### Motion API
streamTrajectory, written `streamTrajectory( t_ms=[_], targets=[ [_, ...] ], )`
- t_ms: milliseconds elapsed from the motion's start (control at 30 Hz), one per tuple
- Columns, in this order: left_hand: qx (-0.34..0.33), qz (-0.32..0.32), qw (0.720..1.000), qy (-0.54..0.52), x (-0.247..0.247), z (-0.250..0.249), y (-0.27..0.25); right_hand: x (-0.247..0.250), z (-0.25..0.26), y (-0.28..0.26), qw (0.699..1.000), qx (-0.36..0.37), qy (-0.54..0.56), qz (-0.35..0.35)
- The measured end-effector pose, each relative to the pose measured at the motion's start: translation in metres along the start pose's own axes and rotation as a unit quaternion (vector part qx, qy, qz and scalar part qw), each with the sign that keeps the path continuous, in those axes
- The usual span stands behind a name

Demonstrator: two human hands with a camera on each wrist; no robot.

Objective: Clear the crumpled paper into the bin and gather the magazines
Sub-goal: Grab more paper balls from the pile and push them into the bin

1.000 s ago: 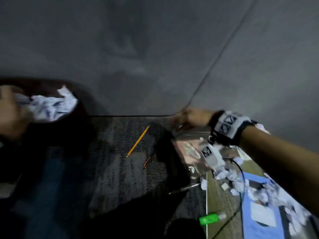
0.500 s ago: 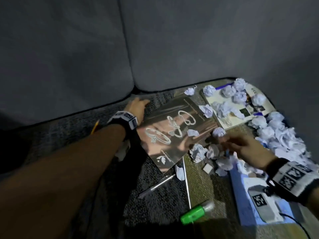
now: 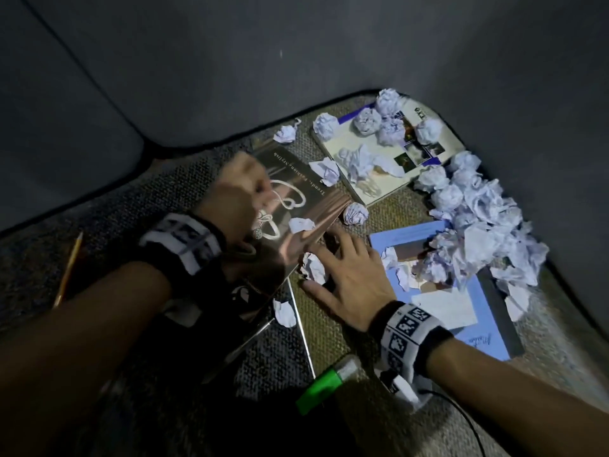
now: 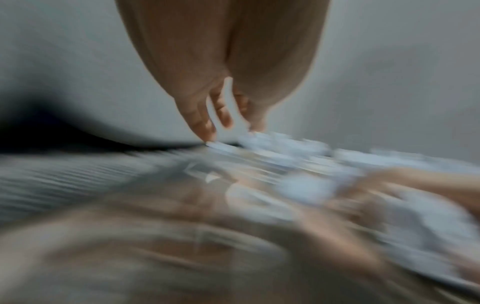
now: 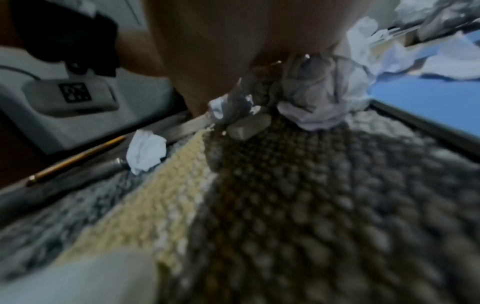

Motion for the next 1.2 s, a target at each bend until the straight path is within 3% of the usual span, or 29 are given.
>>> streamTrajectory(
  t_ms=[100,200,300,400,467,500,600,733,967,1200],
  targets=[
    [-0.081,0.139,0.985,0.058,-0.067,-0.045,-0.001,-0.005,0.001,0.003,0.998,0.029,-0.036,-0.031],
    [-0.067,0.216,0.966,0.126,-0.101,-0.052,-0.002,-0.007,-0.005,0.012,0.998,0.056,-0.035,-0.019],
    [0.0,0.244,0.963,0.117,-0.117,-0.046,-0.001,0.003,-0.017,0.013,0.997,0.064,0.024,-0.024],
    [0.013,0.201,0.978,0.055,-0.109,-0.047,-0.001,0.042,-0.037,0.01,0.984,0.04,0.141,-0.105],
    [0.012,0.15,0.988,0.024,-0.093,-0.053,0.0,0.07,-0.056,0.013,0.975,-0.001,0.155,-0.161],
    [0.038,0.135,0.99,-0.004,-0.084,-0.052,0.002,0.077,-0.063,0.018,0.979,-0.023,0.137,-0.152],
    [0.098,0.075,0.99,-0.07,-0.051,-0.048,0.022,0.067,-0.072,0.035,0.996,-0.049,0.065,-0.037],
    [0.161,-0.002,0.986,0.03,-0.014,-0.04,0.081,0.048,-0.072,0.033,0.998,-0.049,0.046,0.003],
    [0.186,0.125,0.95,0.217,-0.03,-0.015,0.145,0.03,-0.076,0.028,0.998,-0.021,0.064,0.017],
    [0.124,0.072,0.967,0.211,-0.027,-0.022,0.14,0.022,-0.081,0.03,0.995,-0.021,0.095,0.008]
  ],
)
Point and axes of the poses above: each hand's wrist, its own y-axis towards the middle knuckle, its own x-axis out of the back of the hand, z = x × y, the point moved 7 cm from there along y, towards the middle knuckle, and after that the axes turned 12 degrees about z, right-handed, at the moved point
